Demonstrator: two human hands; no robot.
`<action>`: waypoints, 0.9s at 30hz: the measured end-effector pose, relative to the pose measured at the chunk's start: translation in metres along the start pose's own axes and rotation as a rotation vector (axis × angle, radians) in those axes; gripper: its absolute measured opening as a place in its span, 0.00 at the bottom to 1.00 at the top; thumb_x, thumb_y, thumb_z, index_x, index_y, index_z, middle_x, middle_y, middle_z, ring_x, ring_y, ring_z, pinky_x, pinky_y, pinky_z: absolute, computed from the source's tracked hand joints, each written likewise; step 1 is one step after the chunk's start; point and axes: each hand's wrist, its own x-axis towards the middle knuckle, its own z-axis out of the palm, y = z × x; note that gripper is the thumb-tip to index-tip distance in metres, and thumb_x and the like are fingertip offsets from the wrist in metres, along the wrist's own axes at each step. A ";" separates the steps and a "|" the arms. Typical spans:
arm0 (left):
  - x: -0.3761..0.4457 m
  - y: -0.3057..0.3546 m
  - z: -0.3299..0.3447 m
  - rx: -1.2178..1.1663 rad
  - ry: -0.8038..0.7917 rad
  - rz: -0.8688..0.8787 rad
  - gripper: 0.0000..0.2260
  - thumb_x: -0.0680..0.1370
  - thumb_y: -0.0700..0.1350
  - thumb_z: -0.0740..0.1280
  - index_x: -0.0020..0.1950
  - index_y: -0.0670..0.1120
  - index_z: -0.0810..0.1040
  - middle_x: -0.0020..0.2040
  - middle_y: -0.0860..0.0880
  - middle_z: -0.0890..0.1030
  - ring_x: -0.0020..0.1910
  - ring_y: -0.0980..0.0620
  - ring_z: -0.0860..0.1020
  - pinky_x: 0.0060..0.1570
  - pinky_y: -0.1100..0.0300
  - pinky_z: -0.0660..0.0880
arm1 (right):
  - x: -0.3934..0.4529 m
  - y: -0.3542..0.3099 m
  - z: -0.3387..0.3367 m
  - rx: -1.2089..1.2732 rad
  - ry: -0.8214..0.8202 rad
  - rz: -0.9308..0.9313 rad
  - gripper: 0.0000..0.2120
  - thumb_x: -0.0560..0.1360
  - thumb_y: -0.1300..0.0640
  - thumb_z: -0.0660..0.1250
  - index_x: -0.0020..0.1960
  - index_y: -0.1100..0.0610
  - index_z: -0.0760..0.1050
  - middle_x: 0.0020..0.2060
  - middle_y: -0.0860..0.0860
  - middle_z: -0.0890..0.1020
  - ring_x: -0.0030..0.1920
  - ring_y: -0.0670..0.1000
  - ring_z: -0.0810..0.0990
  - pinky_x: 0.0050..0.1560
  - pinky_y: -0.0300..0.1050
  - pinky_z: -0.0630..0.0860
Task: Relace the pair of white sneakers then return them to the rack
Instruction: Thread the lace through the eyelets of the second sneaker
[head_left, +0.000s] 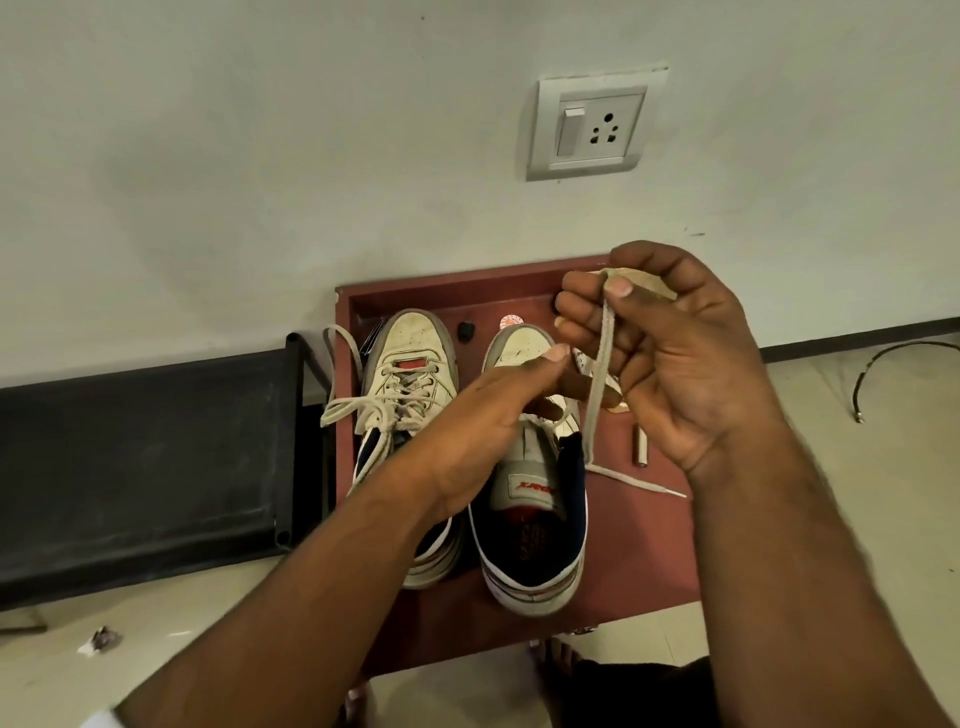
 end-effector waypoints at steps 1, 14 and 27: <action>-0.001 0.001 -0.002 0.000 -0.023 0.008 0.23 0.78 0.60 0.63 0.56 0.42 0.82 0.54 0.48 0.84 0.55 0.54 0.81 0.59 0.58 0.75 | 0.002 0.001 -0.002 -0.024 0.029 -0.016 0.09 0.76 0.68 0.65 0.53 0.59 0.74 0.44 0.61 0.85 0.46 0.58 0.86 0.47 0.50 0.83; -0.025 0.018 -0.020 0.315 -0.006 0.140 0.16 0.80 0.51 0.63 0.39 0.41 0.79 0.32 0.51 0.79 0.35 0.45 0.72 0.41 0.60 0.71 | -0.001 0.005 -0.042 -1.060 -0.268 0.176 0.17 0.70 0.52 0.76 0.58 0.44 0.82 0.67 0.40 0.72 0.63 0.41 0.71 0.61 0.37 0.68; -0.030 0.022 -0.028 0.521 0.110 0.091 0.10 0.76 0.51 0.70 0.42 0.46 0.85 0.33 0.48 0.82 0.34 0.46 0.79 0.37 0.60 0.75 | -0.025 0.016 -0.047 -0.945 -0.154 0.171 0.27 0.70 0.60 0.76 0.64 0.41 0.75 0.57 0.37 0.79 0.55 0.35 0.76 0.53 0.32 0.72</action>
